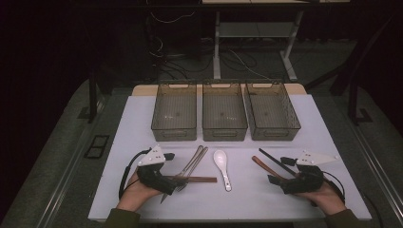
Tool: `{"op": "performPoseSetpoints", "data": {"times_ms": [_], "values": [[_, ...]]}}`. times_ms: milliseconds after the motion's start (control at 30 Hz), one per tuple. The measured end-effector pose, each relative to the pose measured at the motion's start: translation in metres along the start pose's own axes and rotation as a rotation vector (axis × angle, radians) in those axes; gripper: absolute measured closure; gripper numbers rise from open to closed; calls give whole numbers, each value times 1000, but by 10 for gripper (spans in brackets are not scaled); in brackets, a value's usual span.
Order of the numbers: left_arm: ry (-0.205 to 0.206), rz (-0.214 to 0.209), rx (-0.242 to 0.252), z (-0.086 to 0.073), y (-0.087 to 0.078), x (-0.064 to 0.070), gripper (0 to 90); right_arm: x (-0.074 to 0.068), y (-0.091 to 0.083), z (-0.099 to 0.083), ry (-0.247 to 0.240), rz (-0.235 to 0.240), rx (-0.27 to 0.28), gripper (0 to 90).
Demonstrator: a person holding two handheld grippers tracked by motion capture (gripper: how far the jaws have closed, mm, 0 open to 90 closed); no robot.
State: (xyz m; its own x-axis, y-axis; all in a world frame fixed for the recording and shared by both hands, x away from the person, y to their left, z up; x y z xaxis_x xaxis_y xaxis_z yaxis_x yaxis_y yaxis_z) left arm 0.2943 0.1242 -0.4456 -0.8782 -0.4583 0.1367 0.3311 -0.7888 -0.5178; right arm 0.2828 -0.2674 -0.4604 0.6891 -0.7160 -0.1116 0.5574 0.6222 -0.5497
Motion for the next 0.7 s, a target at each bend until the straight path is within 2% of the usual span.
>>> {"op": "performPoseSetpoints", "data": {"times_ms": [100,367,700], "values": [[-1,-7,-5,0,1,0,6,0,-1,0,5,-2,5,114],[7,-10,9,5,1,-1,79,0,1,-1,4,9,-1,114],[2,-46,14,9,4,0,253,1,6,2,2,13,1,114]]}}
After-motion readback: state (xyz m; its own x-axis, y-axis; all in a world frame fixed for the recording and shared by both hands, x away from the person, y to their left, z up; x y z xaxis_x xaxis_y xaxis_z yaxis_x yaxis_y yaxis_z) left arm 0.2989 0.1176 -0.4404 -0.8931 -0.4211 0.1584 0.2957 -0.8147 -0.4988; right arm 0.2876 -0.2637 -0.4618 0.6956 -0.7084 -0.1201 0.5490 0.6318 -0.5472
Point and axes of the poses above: each handheld gripper's, and its own axes: y roughly forward along the jaws, z roughly out of its top, x roughly to its right, the point moved 5 cm from there along y, roughly forward along the jaws, and after that the axes turned 3 degrees about -z, right-handed, at the moved point
